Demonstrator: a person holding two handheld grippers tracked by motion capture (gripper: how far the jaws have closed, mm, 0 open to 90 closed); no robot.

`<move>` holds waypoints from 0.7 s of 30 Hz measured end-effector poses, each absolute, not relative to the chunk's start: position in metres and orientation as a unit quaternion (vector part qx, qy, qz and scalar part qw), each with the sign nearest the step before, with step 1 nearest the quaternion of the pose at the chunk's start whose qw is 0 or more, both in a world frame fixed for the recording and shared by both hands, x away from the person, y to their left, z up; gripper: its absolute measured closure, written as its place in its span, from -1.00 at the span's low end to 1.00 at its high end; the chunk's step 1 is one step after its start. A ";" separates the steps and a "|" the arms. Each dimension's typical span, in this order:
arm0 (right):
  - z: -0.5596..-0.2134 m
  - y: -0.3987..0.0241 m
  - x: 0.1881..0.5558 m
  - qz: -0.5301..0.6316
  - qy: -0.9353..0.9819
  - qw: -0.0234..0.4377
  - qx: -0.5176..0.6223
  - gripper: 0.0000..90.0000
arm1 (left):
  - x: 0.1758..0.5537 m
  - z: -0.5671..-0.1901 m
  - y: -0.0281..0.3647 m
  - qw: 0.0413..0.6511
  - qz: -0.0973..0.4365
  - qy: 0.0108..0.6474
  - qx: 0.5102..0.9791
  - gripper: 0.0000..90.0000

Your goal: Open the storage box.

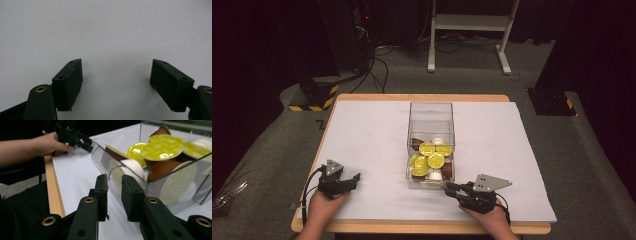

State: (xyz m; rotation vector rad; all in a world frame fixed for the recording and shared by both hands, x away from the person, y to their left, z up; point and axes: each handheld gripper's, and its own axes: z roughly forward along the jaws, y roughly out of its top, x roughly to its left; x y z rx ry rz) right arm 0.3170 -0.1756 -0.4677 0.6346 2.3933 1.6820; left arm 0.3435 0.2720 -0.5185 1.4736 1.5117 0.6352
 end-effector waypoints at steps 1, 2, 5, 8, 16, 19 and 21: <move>-0.464 -0.180 0.317 0.570 0.789 0.075 0.214 0.69 | 0.344 -0.518 0.272 0.450 0.259 0.610 0.599 -0.41; -0.464 -0.180 0.317 0.570 0.789 0.075 0.214 0.69 | 0.344 -0.518 0.272 0.452 0.257 0.612 0.596 -0.41; -0.459 -0.184 0.317 0.580 0.780 0.087 0.218 0.68 | 0.344 -0.519 0.272 0.452 0.259 0.611 0.596 -0.41; -0.457 -0.187 0.319 0.586 0.773 0.098 0.225 0.67 | 0.344 -0.518 0.272 0.450 0.259 0.610 0.599 -0.41; -0.447 -0.190 0.321 0.600 0.751 0.130 0.242 0.57 | 0.343 -0.519 0.271 0.455 0.259 0.613 0.592 -0.41; -0.446 -0.189 0.324 0.596 0.750 0.142 0.252 0.54 | 0.344 -0.519 0.271 0.454 0.258 0.612 0.594 -0.41; -0.446 -0.190 0.327 0.596 0.744 0.153 0.262 0.54 | 0.344 -0.518 0.273 0.451 0.258 0.610 0.598 -0.41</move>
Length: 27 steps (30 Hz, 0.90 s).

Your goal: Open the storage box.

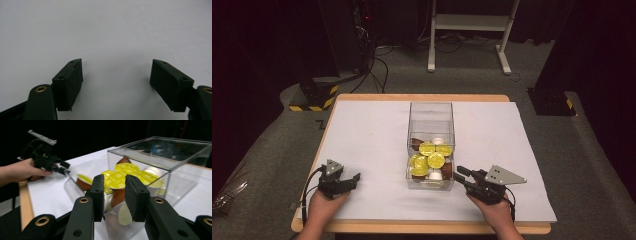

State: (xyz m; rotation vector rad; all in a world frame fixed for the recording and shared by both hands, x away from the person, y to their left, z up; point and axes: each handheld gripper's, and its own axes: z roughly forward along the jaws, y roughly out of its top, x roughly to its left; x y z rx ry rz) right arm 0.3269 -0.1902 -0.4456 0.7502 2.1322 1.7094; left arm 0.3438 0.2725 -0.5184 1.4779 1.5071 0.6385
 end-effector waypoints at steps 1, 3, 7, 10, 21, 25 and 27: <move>-0.446 -0.190 0.327 0.596 0.744 0.153 0.262 0.54 | 0.344 -0.518 0.273 0.451 0.258 0.610 0.598 -0.41; -0.445 -0.192 0.328 0.593 0.740 0.161 0.273 0.53 | 0.344 -0.518 0.272 0.452 0.258 0.611 0.597 -0.41; -0.441 -0.194 0.328 0.593 0.731 0.174 0.289 0.49 | 0.343 -0.518 0.272 0.452 0.257 0.612 0.596 -0.41; -0.439 -0.194 0.330 0.590 0.725 0.186 0.302 0.48 | 0.344 -0.518 0.272 0.451 0.258 0.611 0.597 -0.40; -0.439 -0.190 0.334 0.590 0.715 0.200 0.316 0.45 | 0.343 -0.518 0.272 0.450 0.259 0.611 0.597 -0.39; -0.434 -0.184 0.336 0.581 0.723 0.205 0.313 0.42 | 0.344 -0.518 0.272 0.452 0.259 0.612 0.594 -0.38; -0.431 -0.180 0.338 0.574 0.730 0.205 0.310 0.38 | 0.344 -0.518 0.272 0.454 0.259 0.613 0.592 -0.38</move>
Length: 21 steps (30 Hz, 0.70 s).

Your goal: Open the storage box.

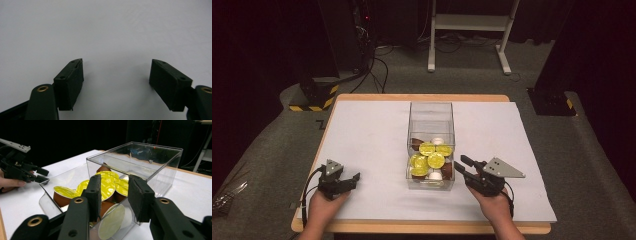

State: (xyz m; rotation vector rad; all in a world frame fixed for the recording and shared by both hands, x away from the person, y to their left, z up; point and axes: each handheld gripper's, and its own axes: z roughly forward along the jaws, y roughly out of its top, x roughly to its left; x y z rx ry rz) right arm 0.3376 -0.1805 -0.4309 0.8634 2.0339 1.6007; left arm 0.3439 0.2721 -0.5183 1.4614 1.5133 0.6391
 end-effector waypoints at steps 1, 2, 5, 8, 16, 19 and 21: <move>-0.430 -0.179 0.338 0.569 0.733 0.208 0.310 0.35 | 0.344 -0.518 0.272 0.457 0.258 0.615 0.588 -0.38; -0.429 -0.177 0.339 0.563 0.735 0.213 0.312 0.34 | 0.344 -0.518 0.273 0.454 0.255 0.615 0.592 -0.37; -0.428 -0.172 0.340 0.554 0.742 0.210 0.315 0.37 | 0.344 -0.518 0.273 0.455 0.254 0.616 0.591 -0.36; -0.428 -0.168 0.343 0.550 0.744 0.200 0.323 0.26 | 0.344 -0.518 0.273 0.454 0.256 0.614 0.593 -0.36; -0.427 -0.158 0.352 0.534 0.758 0.185 0.327 0.12 | 0.344 -0.518 0.272 0.455 0.255 0.616 0.590 -0.37; -0.425 -0.152 0.353 0.525 0.764 0.189 0.324 0.07 | 0.344 -0.518 0.273 0.454 0.257 0.614 0.593 -0.37; -0.425 -0.146 0.355 0.523 0.767 0.182 0.324 -0.02 | 0.344 -0.518 0.272 0.455 0.259 0.614 0.590 -0.37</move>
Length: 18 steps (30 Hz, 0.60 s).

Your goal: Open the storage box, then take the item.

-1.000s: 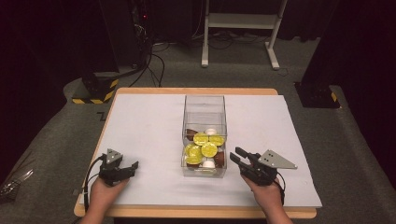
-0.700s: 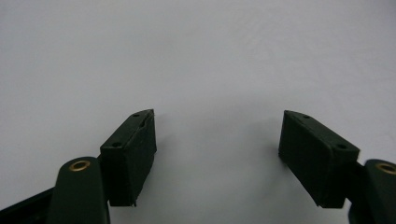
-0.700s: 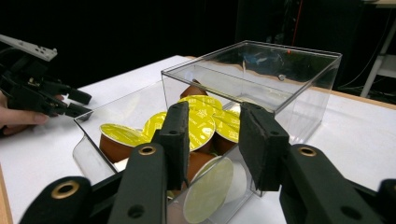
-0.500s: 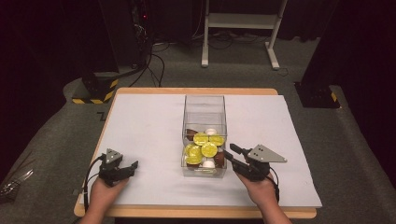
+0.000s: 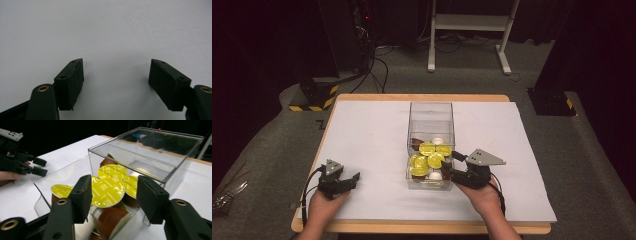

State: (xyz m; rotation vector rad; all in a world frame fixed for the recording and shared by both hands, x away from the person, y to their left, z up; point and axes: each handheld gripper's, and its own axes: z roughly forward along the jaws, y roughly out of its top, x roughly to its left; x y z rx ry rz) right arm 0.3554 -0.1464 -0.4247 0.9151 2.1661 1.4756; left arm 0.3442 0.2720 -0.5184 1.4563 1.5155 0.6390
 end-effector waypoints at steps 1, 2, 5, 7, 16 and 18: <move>-0.425 -0.146 0.355 0.523 0.767 0.182 0.324 -0.02 | 0.344 -0.518 0.272 0.456 0.259 0.615 0.588 -0.37; -0.424 -0.145 0.356 0.519 0.768 0.184 0.325 -0.06 | 0.344 -0.518 0.272 0.454 0.258 0.614 0.591 -0.37; -0.422 -0.141 0.358 0.515 0.771 0.181 0.327 -0.13 | 0.344 -0.518 0.272 0.454 0.257 0.614 0.592 -0.36; -0.421 -0.139 0.360 0.512 0.773 0.177 0.331 -0.17 | 0.344 -0.518 0.272 0.455 0.256 0.615 0.591 -0.36; -0.424 -0.125 0.365 0.478 0.792 0.176 0.337 -0.43 | 0.344 -0.518 0.273 0.452 0.255 0.613 0.595 -0.38; -0.425 -0.121 0.366 0.468 0.796 0.175 0.340 -0.49 | 0.344 -0.518 0.273 0.453 0.255 0.614 0.595 -0.38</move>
